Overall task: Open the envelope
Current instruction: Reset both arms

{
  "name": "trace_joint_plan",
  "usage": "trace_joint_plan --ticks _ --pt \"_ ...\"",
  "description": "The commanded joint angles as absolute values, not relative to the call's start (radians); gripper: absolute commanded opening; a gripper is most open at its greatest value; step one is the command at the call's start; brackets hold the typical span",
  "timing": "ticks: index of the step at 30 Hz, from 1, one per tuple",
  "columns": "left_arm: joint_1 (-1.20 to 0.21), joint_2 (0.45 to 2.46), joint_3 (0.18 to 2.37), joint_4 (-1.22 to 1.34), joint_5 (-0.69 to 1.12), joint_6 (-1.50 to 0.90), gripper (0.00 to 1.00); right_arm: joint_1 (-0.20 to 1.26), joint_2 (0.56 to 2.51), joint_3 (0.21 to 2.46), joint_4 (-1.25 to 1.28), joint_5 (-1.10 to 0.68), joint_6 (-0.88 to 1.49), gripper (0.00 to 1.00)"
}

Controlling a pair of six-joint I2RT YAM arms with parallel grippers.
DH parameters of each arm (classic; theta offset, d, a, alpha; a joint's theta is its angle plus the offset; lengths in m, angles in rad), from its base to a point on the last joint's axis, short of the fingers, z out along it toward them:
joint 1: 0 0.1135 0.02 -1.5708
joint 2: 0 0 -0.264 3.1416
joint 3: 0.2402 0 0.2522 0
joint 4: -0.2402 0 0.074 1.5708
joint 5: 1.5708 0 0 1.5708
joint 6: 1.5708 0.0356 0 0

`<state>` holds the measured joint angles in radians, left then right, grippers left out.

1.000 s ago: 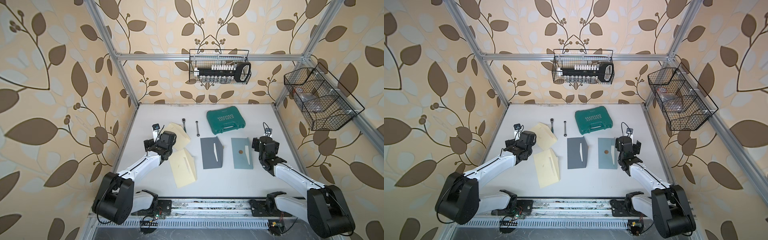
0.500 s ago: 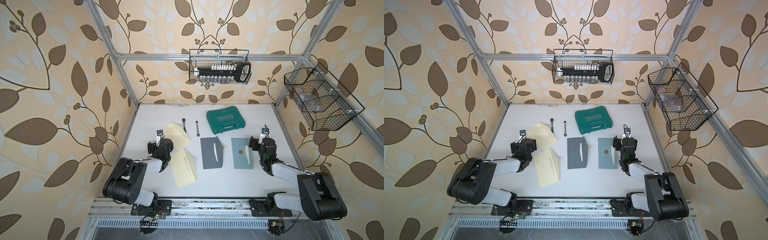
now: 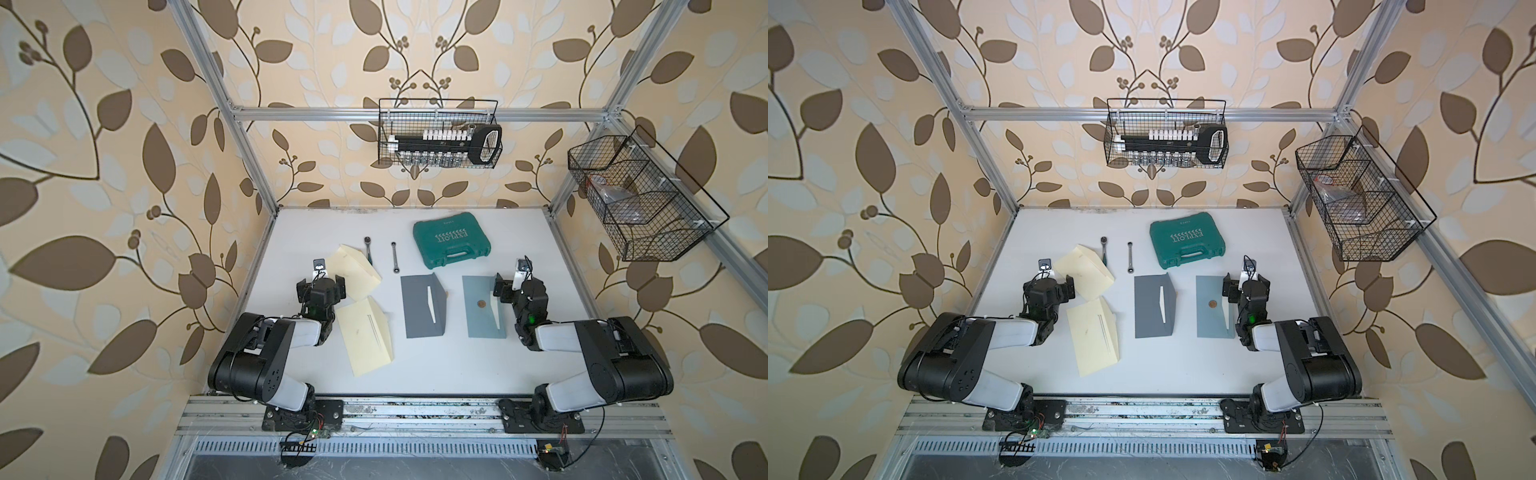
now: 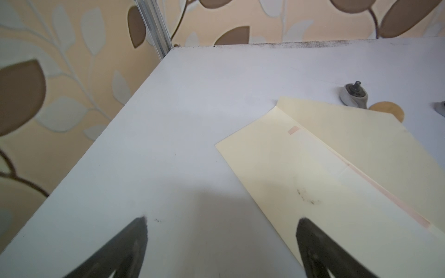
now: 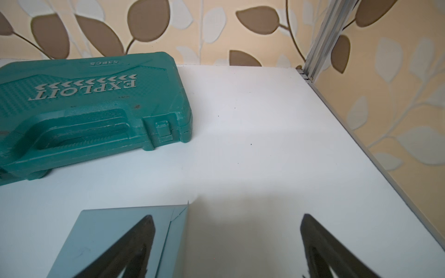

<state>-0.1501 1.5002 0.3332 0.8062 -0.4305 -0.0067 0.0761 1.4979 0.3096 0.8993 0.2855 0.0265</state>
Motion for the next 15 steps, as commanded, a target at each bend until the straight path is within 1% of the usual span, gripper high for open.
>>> trace_joint_plan --ticks 1,3,4,15 --pt "-0.118 1.491 0.360 0.786 -0.356 -0.040 0.99 0.072 1.510 0.356 0.859 0.319 0.046 0.98" --pt "-0.074 1.518 0.375 0.788 -0.337 -0.061 0.99 0.066 1.506 0.354 0.857 0.312 0.051 0.98" --pt "-0.064 1.502 0.386 0.741 -0.318 -0.078 0.99 0.065 1.510 0.354 0.863 0.313 0.047 0.98" --pt "-0.064 1.488 0.363 0.771 -0.317 -0.072 0.99 0.065 1.504 0.351 0.861 0.310 0.048 0.98"
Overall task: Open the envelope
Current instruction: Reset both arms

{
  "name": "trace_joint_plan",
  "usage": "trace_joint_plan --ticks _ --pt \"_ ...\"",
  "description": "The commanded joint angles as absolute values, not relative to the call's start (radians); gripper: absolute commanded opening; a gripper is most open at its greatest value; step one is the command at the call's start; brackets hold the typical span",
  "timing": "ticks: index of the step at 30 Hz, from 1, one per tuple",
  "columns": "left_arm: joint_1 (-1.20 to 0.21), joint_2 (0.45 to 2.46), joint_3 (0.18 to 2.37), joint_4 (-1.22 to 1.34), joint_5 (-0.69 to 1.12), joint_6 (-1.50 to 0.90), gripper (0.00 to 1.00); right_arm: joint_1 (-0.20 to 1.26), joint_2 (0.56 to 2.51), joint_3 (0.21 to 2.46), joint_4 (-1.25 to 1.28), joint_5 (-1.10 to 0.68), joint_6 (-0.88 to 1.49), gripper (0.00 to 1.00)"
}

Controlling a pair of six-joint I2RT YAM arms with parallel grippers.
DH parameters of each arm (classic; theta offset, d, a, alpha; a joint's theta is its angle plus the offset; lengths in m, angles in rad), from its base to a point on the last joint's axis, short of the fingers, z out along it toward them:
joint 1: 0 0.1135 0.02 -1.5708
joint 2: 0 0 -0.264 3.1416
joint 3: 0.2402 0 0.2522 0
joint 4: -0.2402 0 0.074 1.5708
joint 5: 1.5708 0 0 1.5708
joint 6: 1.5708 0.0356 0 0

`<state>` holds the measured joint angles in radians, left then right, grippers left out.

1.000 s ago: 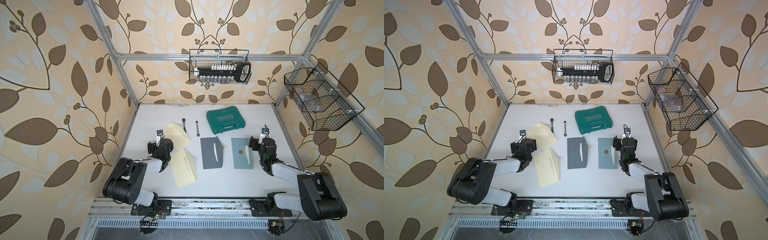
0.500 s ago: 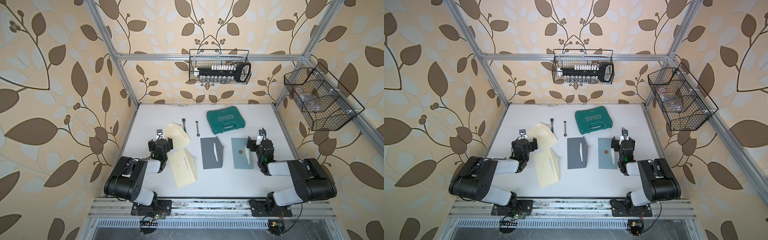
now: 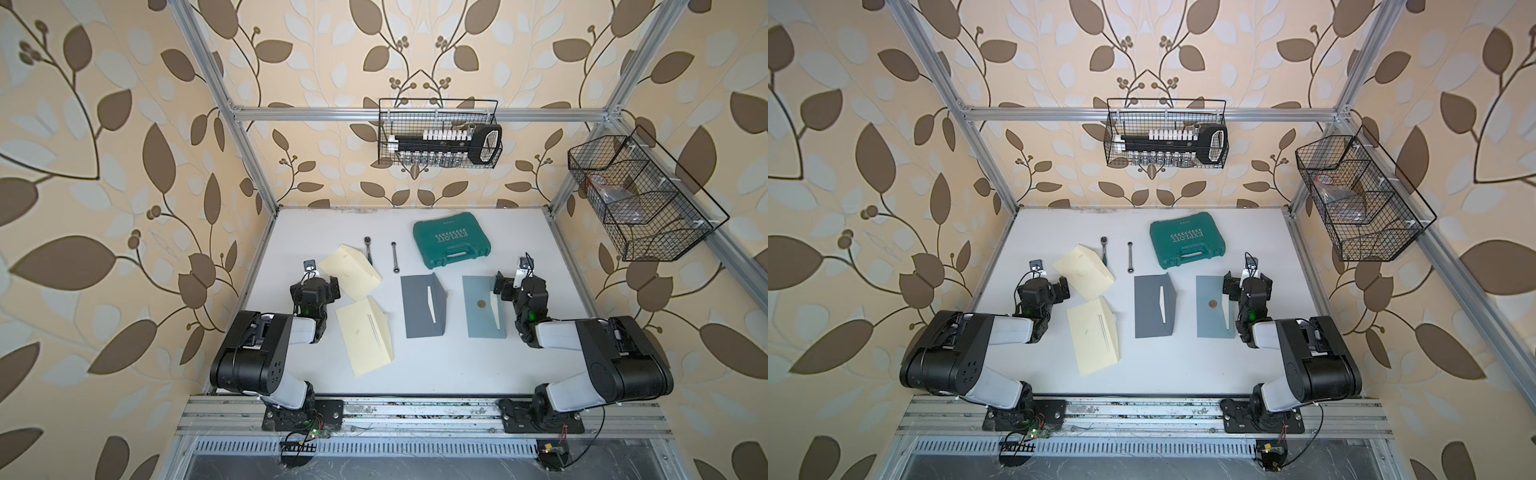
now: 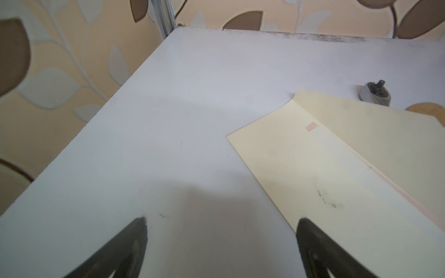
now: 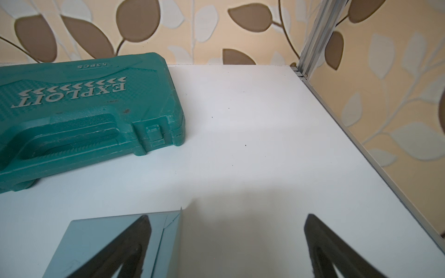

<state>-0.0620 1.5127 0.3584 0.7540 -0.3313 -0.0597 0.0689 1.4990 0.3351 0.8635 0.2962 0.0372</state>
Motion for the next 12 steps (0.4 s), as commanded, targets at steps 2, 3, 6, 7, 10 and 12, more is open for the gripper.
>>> trace_joint_plan --ticks 2,3,6,7,10,12 --pt "-0.065 1.491 0.368 0.769 -0.242 -0.036 0.99 0.065 1.506 0.353 0.861 0.310 0.048 0.98" --pt "-0.064 1.493 0.373 0.764 -0.163 -0.004 0.99 0.065 1.504 0.352 0.860 0.310 0.047 0.98" --pt "-0.063 1.491 0.371 0.764 -0.130 0.008 0.99 0.066 1.508 0.354 0.858 0.307 0.051 0.98" --pt "-0.064 1.491 0.373 0.763 -0.129 0.007 0.99 0.064 1.510 0.356 0.857 0.307 0.051 0.98" --pt "-0.059 1.491 0.376 0.755 -0.123 0.005 0.99 0.065 1.508 0.355 0.857 0.307 0.051 0.98" --pt "-0.057 1.491 0.375 0.753 -0.120 0.003 0.99 0.064 1.506 0.354 0.858 0.308 0.048 0.98"
